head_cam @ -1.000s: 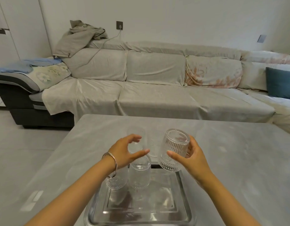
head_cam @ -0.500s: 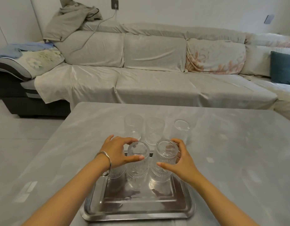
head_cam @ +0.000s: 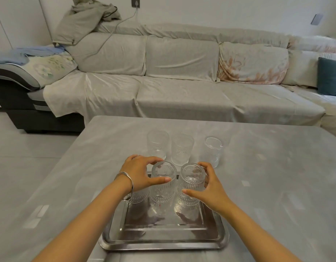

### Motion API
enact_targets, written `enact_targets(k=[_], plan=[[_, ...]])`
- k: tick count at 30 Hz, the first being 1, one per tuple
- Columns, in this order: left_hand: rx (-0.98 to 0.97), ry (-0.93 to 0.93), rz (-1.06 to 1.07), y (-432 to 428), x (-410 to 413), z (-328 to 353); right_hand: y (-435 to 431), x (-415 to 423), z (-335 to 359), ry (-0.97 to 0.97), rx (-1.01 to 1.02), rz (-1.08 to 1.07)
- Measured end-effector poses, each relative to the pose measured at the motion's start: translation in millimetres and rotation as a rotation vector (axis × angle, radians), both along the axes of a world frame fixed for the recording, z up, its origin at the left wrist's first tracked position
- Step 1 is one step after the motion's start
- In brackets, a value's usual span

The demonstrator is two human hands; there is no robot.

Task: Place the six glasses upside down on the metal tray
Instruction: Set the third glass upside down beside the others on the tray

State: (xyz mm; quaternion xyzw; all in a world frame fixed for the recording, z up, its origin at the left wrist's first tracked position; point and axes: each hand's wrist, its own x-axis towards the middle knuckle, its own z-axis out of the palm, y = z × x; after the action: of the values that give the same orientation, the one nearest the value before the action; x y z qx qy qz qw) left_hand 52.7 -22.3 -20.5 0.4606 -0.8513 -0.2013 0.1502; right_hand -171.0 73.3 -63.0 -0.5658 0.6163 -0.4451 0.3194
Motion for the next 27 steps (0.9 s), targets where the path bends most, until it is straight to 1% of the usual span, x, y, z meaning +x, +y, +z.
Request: enact_targets(k=[7, 12, 15, 19, 22, 24, 26, 27], plan=[[0.018, -0.041, 0.020, 0.5, -0.3, -0.6, -1.5, -0.3, -0.7, 0.001, 0.013, 0.003], [0.053, -0.019, -0.014, -1.0, -2.0, 4.4, 3.8, -1.3, 6.0, 0.002, 0.015, 0.062], [0.154, 0.127, -0.023, -4.5, -1.7, 13.0, 5.5, -6.6, 21.6, -0.094, -0.032, 0.012], [0.123, 0.286, -0.049, -14.4, -22.1, 33.8, -4.9, -36.3, 42.4, -0.217, -0.180, -0.170], [0.147, 0.433, -0.055, -25.8, -45.7, 46.7, -19.1, -64.5, 48.0, -0.330, -0.180, -0.271], [0.088, 0.399, -0.046, -37.3, -57.8, 49.1, -29.4, -78.6, 48.9, -0.312, -0.133, -0.280], [0.008, 0.290, -0.045, -49.1, -67.7, 46.4, -41.0, -88.7, 47.7, -0.278, -0.084, -0.271], [0.003, 0.249, -0.049, -54.2, -72.3, 44.2, -47.0, -91.8, 46.4, -0.261, -0.066, -0.265]])
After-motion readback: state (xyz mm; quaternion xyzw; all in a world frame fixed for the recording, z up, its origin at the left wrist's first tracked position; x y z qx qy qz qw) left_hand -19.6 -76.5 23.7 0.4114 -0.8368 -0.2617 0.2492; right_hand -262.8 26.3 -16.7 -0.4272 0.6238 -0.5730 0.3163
